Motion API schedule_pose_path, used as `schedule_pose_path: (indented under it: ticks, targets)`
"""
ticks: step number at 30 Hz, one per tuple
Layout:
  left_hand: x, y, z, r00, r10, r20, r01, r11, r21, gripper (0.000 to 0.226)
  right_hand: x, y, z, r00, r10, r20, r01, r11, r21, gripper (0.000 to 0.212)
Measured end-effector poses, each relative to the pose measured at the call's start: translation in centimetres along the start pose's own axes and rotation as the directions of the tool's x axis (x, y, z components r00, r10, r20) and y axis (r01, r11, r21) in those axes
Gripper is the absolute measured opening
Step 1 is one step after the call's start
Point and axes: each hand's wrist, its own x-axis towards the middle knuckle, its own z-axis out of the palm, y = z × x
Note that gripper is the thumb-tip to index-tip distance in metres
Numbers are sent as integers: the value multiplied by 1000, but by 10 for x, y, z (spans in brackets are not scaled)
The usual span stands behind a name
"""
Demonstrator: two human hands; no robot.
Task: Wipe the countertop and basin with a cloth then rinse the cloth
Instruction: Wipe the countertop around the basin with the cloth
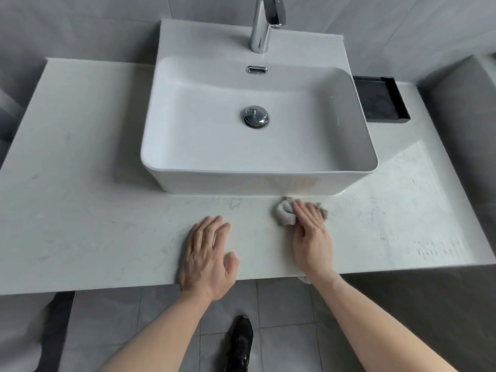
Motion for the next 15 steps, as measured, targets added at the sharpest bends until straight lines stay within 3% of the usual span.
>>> schedule_pose_path:
  ticks: [2, 6, 11, 15]
  targets:
    - [0, 0, -1, 1000, -2, 8, 1, 1000, 4, 64, -9, 26, -22, 998, 69, 1, -68, 995, -71, 54]
    - [0, -2, 0, 1000, 3, 7, -3, 1000, -2, 65, -17, 39, -46, 996, 79, 48, -72, 988, -134, 52]
    - [1, -1, 2, 1000, 2, 14, -2, 1000, 16, 65, -13, 8, -35, 952, 304, 35, -299, 949, -95, 60]
    - [1, -1, 1, 1000, 6, 9, -6, 1000, 23, 64, -9, -11, -1, 985, 166, 46, -156, 971, -179, 53]
